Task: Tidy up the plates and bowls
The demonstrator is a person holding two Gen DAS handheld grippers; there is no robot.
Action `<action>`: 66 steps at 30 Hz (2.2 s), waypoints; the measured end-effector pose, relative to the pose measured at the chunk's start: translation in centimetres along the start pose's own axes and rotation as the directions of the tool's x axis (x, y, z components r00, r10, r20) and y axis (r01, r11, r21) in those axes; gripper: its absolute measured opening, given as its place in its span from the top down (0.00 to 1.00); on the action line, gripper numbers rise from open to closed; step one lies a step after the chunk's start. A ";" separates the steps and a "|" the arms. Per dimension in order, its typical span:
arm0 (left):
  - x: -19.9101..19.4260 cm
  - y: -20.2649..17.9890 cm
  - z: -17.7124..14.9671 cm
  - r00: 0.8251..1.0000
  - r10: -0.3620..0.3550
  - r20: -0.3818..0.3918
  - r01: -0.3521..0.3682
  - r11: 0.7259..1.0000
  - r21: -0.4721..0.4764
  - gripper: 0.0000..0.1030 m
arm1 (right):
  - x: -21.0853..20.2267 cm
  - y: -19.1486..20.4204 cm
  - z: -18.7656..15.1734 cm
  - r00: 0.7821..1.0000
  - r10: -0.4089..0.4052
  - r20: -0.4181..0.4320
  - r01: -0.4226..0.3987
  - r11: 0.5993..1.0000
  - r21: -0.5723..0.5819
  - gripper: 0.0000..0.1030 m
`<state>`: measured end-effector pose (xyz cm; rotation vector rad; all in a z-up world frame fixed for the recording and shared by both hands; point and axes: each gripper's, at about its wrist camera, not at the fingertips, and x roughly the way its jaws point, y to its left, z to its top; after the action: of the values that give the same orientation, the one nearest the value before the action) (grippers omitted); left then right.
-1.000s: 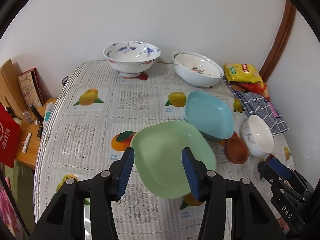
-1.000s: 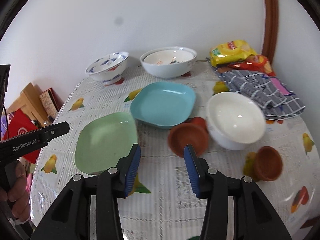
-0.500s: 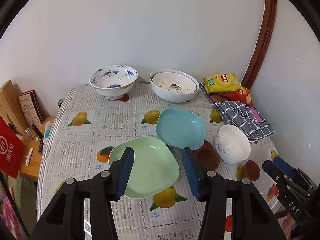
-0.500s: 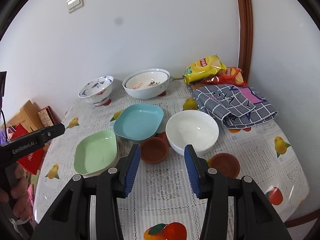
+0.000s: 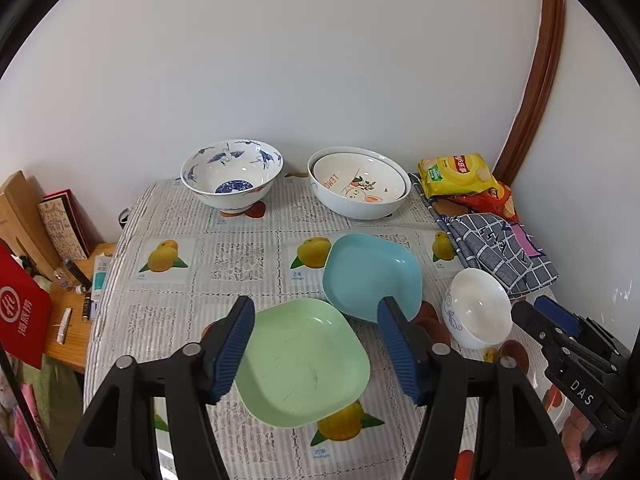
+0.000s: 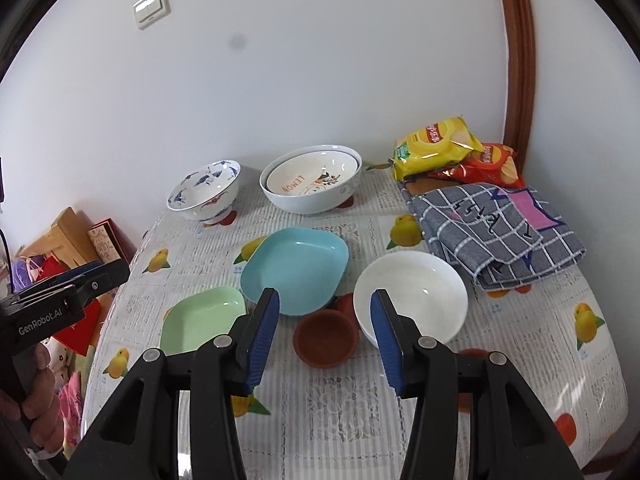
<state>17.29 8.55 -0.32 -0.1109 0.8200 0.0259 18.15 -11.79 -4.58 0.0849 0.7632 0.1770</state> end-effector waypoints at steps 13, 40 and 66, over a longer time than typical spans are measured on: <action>7.5 0.6 1.6 0.995 0.009 -0.097 -0.011 1.000 -0.023 0.33 | 8.4 -0.6 3.0 0.996 -0.040 -0.083 0.034 0.997 -0.067 0.54; 19.6 0.6 3.0 0.974 0.009 -0.226 -0.010 1.000 -0.004 0.33 | 21.4 -0.4 4.2 0.963 -0.061 -0.262 0.033 0.993 -0.109 0.57; 23.6 -0.7 2.2 0.952 -0.069 -0.299 0.067 0.998 -0.017 0.59 | 22.9 -0.1 3.5 0.931 -0.197 -0.307 0.155 0.976 -0.155 0.67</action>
<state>35.04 7.63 -16.04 -0.1515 1.1191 -0.0544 36.84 -7.61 -17.66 -0.1388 1.0776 0.0676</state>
